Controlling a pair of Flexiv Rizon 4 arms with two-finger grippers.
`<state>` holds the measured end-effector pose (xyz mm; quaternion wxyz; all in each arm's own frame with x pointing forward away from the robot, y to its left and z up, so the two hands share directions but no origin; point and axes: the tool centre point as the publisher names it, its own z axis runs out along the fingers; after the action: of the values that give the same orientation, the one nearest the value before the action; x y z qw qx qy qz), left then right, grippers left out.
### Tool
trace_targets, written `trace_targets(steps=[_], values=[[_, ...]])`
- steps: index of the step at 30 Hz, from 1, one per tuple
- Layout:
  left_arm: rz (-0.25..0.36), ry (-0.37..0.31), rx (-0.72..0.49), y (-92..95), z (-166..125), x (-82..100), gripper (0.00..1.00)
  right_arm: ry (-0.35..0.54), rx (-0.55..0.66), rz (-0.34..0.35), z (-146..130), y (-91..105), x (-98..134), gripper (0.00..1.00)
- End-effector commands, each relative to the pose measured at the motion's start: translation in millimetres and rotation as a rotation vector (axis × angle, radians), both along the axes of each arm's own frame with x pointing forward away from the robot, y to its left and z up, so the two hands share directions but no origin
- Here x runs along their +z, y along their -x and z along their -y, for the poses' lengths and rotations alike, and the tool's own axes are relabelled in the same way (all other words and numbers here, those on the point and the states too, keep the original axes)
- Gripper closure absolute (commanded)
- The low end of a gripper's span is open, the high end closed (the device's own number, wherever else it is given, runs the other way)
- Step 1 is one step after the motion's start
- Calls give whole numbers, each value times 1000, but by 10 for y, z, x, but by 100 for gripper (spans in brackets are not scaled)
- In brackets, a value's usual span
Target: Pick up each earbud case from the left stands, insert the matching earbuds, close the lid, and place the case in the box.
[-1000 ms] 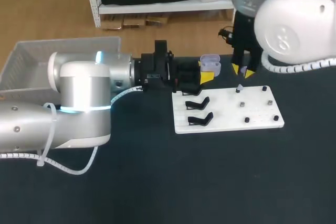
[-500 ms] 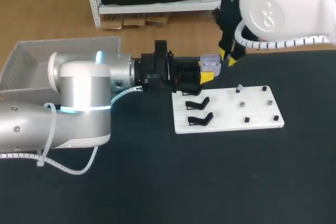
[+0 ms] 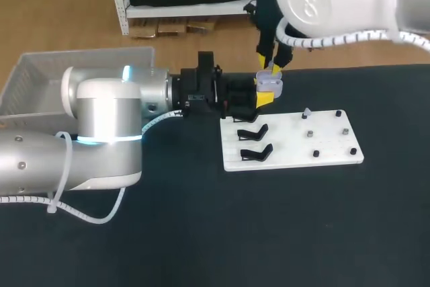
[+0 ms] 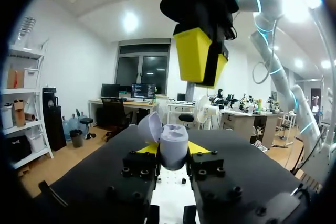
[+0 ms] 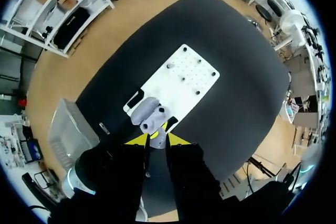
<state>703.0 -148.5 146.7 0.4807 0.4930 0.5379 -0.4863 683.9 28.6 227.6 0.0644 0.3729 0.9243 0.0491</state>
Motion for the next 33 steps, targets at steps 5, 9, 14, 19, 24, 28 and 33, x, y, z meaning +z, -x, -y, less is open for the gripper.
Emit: trace_targets(steps=[5,9,14,19,24,28,33], values=[[5,7,5,8,0,-16,100,16,45,-35,49,-57,-95,100],[5,7,5,8,0,-16,100,28,63,-38,83,-50,-108,100],[5,7,5,8,0,-16,100,32,70,-51,105,-59,-145,100],[5,7,5,8,0,-16,100,37,79,-56,90,-63,-185,100],[5,7,5,8,0,-16,100,40,78,-59,81,-94,-207,100],[5,7,5,8,0,-16,100,45,80,-57,72,-107,-210,100],[5,7,5,8,0,-16,100,51,80,-60,91,-123,-228,100]])
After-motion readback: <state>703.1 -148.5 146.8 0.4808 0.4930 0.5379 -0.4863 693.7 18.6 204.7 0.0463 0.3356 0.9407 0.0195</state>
